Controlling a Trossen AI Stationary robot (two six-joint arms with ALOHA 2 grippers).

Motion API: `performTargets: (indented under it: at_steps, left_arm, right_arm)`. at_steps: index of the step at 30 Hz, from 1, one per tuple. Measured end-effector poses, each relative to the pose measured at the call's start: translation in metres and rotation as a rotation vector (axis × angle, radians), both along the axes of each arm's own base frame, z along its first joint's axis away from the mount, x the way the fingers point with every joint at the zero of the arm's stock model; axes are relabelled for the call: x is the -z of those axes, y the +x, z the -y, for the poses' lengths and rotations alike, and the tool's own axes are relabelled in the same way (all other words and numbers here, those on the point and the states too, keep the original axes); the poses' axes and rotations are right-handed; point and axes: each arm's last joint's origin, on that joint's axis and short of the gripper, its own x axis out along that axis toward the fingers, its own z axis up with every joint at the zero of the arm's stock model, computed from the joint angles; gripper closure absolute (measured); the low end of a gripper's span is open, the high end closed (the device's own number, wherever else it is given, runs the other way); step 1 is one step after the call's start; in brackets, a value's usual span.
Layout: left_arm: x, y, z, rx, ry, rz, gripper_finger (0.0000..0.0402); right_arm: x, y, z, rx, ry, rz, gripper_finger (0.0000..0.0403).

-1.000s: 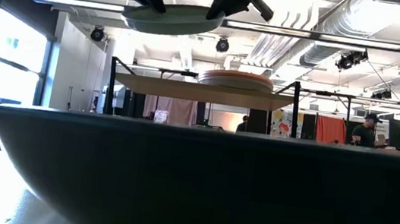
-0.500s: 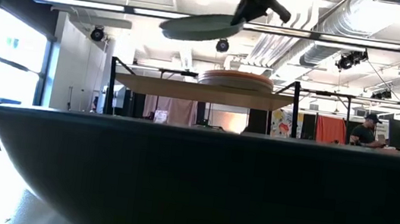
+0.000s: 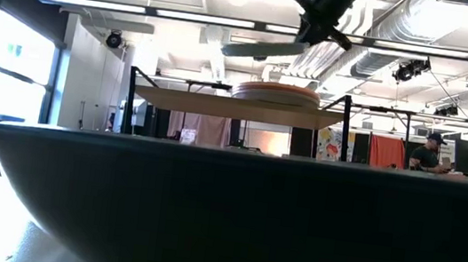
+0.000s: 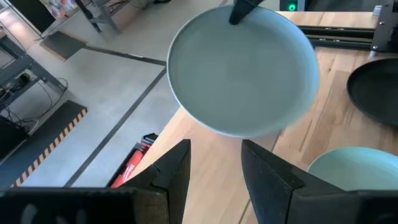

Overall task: Place and stack plates onto a shelf
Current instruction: Stack the green plate on top of the light orange plate on the shelf

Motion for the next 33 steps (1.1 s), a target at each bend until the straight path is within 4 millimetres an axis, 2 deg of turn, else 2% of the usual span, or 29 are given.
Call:
performTargets:
  at_steps: [6,13,22,33]
  left_arm:
    - [0.0,-0.001,-0.003,-0.015,0.0,0.0,0.027]
    - [0.0,-0.004,-0.013,-0.062,-0.002,0.003,0.027]
    - [0.0,-0.007,-0.023,-0.103,-0.005,0.005,0.027]
    - [0.0,-0.01,-0.03,-0.137,-0.007,0.008,0.027]
  right_arm:
    - [0.004,-0.022,0.029,-0.047,0.103,0.022,0.0403]
    - [0.02,-0.03,0.056,-0.098,0.187,0.029,0.0403]
    - [0.042,-0.02,0.067,-0.16,0.222,-0.031,0.0403]
    - [0.046,-0.027,0.074,-0.109,0.22,-0.063,0.0403]
